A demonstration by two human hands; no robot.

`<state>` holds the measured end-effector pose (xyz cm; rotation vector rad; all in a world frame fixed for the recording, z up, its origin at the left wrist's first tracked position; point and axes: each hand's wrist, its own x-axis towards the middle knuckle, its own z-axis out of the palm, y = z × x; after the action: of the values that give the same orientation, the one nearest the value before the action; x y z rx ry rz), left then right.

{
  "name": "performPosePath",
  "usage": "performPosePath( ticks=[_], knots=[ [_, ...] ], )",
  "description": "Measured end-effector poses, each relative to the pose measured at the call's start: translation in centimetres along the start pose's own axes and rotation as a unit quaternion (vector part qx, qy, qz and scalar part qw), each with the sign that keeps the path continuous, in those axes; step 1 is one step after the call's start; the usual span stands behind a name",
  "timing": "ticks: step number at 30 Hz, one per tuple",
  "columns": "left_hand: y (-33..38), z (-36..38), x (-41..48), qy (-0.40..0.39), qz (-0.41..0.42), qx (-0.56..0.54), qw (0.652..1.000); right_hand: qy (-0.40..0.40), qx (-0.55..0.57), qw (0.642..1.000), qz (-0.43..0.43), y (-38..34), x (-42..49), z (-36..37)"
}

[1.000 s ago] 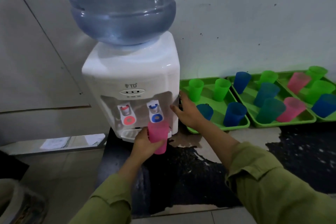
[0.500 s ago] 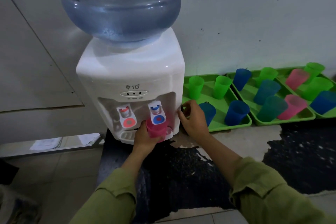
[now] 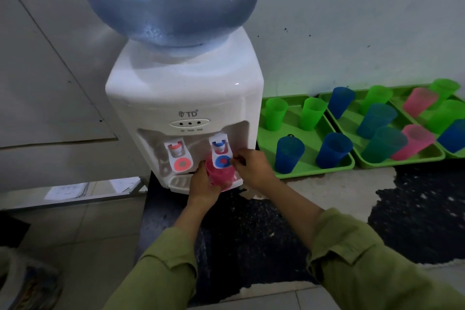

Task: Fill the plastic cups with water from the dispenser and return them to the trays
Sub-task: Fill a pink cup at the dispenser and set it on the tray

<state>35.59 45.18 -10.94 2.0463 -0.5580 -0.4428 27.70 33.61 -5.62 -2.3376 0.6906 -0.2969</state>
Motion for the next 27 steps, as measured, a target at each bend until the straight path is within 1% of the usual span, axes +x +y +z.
performPosePath(
  ticks=[5,8,12,15,20,23,27],
  knots=[
    [0.4,0.1,-0.1,-0.001,-0.014,-0.016,1.0,-0.042,0.031,0.999,-0.011,-0.7,-1.2,-1.1],
    [0.5,0.0,-0.1,0.002,-0.012,-0.003,1.0,-0.06,0.054,0.997,-0.002,-1.3,-1.6,-1.6],
    [1.1,-0.2,-0.5,-0.007,-0.017,-0.037,0.999,-0.076,0.142,0.986,0.038,-2.1,-1.9,-2.2],
    [1.3,-0.4,-0.7,-0.017,-0.01,-0.022,1.0,-0.075,0.201,0.974,0.072,-2.9,-2.1,-2.9],
    [1.1,-0.3,-0.5,-0.011,-0.01,-0.018,1.0,-0.086,0.284,0.949,0.106,-4.3,-2.2,-4.7],
    [0.9,-0.1,-0.2,-0.009,-0.006,-0.009,1.0,-0.1,0.296,0.943,0.115,-4.5,-2.2,-5.0],
    [0.7,0.1,0.0,0.0,-0.005,-0.007,1.0,-0.099,0.285,0.947,0.11,-4.6,-2.3,-5.0]
  ],
)
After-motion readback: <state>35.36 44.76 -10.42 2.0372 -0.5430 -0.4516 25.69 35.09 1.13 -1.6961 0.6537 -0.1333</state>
